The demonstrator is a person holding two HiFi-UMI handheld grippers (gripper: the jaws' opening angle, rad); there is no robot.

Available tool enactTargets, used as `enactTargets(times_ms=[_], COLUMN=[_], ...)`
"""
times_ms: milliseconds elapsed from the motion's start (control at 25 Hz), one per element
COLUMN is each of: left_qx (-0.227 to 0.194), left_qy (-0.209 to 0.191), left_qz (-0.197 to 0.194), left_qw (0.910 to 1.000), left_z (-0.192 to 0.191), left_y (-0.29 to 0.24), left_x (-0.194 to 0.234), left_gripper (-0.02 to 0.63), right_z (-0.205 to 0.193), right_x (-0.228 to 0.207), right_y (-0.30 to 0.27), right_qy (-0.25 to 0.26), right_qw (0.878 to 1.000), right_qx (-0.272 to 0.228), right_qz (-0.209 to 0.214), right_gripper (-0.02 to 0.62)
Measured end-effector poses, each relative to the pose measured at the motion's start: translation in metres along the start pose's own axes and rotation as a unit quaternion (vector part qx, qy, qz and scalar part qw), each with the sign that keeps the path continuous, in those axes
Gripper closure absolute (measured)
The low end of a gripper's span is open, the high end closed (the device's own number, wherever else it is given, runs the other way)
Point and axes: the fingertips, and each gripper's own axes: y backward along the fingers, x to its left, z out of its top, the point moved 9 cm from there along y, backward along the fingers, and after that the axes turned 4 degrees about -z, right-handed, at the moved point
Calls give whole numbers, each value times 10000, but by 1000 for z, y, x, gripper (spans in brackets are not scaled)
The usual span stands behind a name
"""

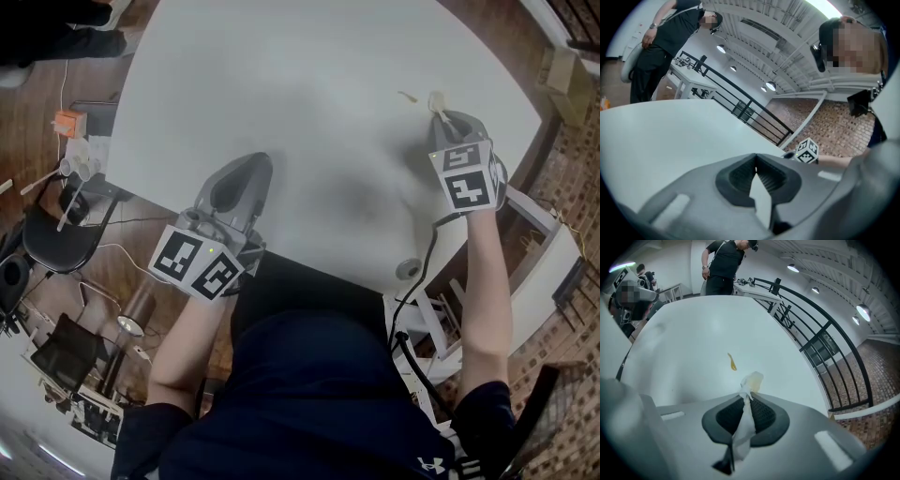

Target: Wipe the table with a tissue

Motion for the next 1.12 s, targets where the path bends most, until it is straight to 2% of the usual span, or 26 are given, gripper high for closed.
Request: enactTargets(times_ms=[600, 1120], left_qx=[-183, -294], left_qy=[176, 304], left_qz=[60, 91], left_qw=[9997, 9991], left_z=[2, 4], left_y=[17, 29], left_x=[13, 24], left_gripper=[601, 602], right_z=[25, 42], right_x=[16, 24], right_y=[-3, -6], right_qy=[420, 583], right_qw=[9990, 9982], right_qx=[66, 106], right_qz=[104, 125], right_gripper=[577, 577])
